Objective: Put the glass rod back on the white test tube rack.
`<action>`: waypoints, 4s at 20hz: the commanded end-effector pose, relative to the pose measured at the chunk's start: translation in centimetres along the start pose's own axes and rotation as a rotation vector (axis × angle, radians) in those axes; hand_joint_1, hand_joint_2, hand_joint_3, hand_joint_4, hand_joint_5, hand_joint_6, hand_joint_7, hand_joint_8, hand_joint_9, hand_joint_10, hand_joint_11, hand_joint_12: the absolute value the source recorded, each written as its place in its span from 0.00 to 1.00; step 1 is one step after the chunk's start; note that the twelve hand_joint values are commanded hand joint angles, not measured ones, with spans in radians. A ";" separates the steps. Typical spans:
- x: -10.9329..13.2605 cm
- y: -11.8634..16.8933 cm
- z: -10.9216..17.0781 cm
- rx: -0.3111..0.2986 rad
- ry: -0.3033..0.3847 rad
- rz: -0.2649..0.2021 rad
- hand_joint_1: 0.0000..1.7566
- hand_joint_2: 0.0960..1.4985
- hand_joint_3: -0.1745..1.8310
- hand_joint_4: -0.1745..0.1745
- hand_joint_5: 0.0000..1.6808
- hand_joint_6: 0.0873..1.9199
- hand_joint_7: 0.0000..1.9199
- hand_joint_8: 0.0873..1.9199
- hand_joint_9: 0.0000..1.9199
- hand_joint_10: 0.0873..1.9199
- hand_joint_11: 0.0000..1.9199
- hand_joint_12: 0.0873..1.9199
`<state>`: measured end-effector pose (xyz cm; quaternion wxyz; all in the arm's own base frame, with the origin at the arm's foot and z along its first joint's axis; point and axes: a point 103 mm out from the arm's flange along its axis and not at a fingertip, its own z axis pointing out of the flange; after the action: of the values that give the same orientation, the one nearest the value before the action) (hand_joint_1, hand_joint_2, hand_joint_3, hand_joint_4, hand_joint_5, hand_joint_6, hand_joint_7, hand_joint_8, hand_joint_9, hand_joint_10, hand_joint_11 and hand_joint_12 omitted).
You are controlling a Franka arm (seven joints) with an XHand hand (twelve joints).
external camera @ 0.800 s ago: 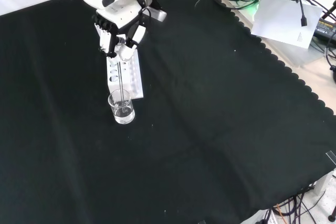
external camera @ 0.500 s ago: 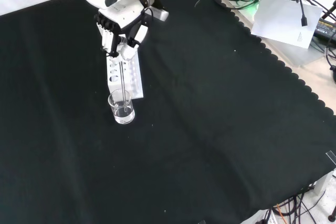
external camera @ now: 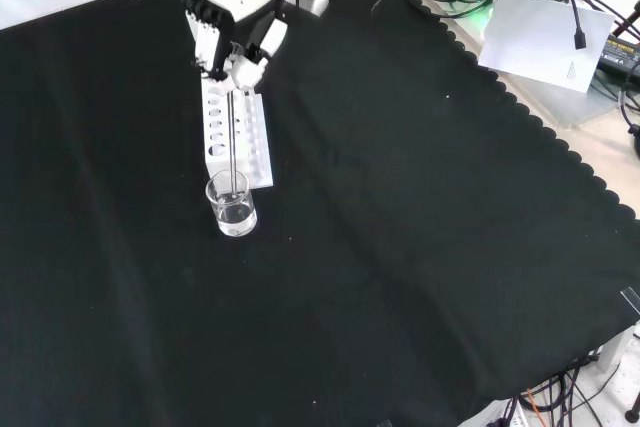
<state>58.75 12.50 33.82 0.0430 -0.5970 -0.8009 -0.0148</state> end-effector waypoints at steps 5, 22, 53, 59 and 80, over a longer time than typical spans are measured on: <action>-3.6 -3.3 -4.2 -0.035 0.008 0.061 0.73 0.71 0.09 0.00 0.62 0.28 0.56 0.59 0.83 0.44 0.81 0.36; -14.5 -10.0 -6.7 -0.069 0.009 0.250 0.73 0.71 0.09 0.00 0.62 0.28 0.56 0.60 0.83 0.44 0.81 0.36; -19.0 -11.1 -1.2 -0.014 0.064 0.344 0.73 0.71 0.09 0.00 0.62 0.28 0.56 0.60 0.83 0.44 0.81 0.36; -18.9 -10.9 0.1 0.005 0.067 0.349 0.73 0.71 0.09 0.00 0.62 0.28 0.56 0.60 0.83 0.44 0.81 0.36; -19.8 -10.2 5.3 0.083 0.083 0.375 0.73 0.71 0.09 0.00 0.62 0.28 0.56 0.60 0.83 0.44 0.82 0.36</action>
<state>54.18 -8.92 27.33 0.1025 -0.7335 -0.6720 0.0032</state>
